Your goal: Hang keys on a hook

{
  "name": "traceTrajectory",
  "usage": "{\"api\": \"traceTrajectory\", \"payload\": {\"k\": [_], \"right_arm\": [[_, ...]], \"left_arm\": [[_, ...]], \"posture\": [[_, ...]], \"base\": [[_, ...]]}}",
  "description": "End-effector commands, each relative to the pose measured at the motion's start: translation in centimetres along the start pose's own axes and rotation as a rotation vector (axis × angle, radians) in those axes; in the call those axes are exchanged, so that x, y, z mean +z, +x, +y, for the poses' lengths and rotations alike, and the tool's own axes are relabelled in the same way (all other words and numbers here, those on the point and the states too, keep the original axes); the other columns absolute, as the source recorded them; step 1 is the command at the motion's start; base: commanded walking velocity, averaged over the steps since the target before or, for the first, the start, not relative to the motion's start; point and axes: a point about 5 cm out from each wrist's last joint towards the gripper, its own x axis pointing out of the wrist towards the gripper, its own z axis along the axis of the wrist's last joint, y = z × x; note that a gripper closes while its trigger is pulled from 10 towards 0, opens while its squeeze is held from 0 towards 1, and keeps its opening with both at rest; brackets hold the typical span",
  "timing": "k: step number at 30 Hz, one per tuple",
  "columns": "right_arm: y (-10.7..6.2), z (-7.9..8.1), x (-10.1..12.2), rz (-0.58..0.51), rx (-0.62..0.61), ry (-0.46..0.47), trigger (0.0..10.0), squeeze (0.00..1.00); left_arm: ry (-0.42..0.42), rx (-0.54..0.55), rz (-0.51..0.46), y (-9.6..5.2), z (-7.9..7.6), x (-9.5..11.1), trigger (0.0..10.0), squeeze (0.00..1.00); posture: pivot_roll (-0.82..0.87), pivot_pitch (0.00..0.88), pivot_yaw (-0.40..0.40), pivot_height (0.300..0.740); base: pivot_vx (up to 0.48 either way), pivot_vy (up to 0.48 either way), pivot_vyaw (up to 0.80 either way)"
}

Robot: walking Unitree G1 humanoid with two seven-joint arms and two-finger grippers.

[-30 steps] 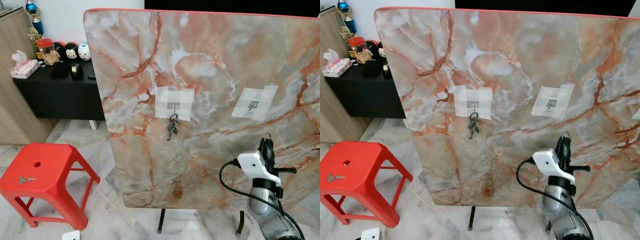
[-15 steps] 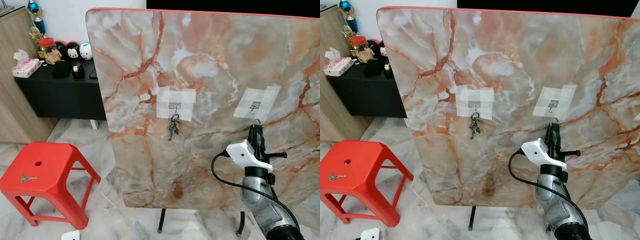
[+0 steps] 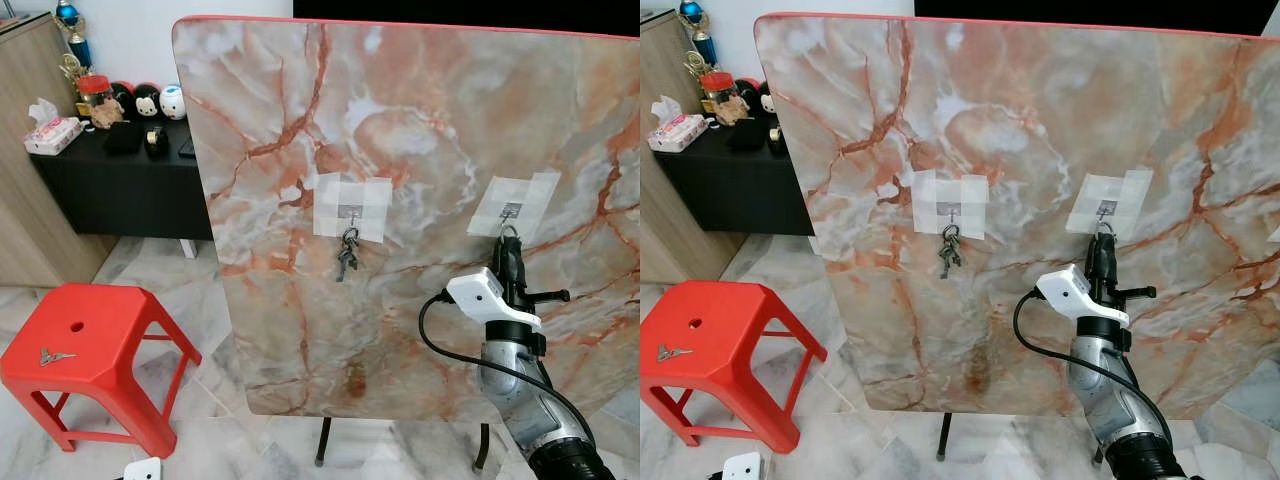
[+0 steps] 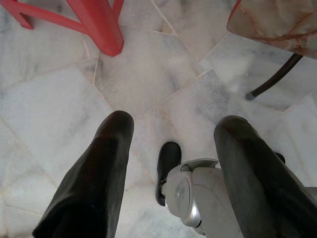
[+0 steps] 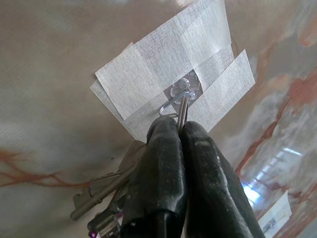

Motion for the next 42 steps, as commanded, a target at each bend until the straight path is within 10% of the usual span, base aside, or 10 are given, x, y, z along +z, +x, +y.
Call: {"api": "traceTrajectory", "payload": {"k": [1, 41, 42], "right_arm": [[0.6, -0.3, 0.5, -0.009, -0.011, 0.008, 10.0, 0.00], [0.5, 1.0, -0.3, 0.065, 0.096, -0.017, 10.0, 0.00], [0.5, 1.0, -0.4, 0.067, 0.098, -0.014, 10.0, 0.79]], "left_arm": [[0.004, -0.014, 0.012, 0.0, -0.4, -0.3, 10.0, 0.00], [0.011, -0.027, -0.013, 0.3, -1.0, 0.5, 10.0, 0.00], [0.010, -0.026, -0.013, 0.2, -0.9, 0.4, 10.0, 0.00]], "posture": [[0.16, 0.000, -0.052, 0.740], [0.16, 0.000, -0.051, 0.740], [0.16, 0.000, -0.051, 0.740]], "base": [[0.000, 0.000, 0.00], [0.000, 0.000, 0.00], [0.000, 0.000, 0.00]]}}
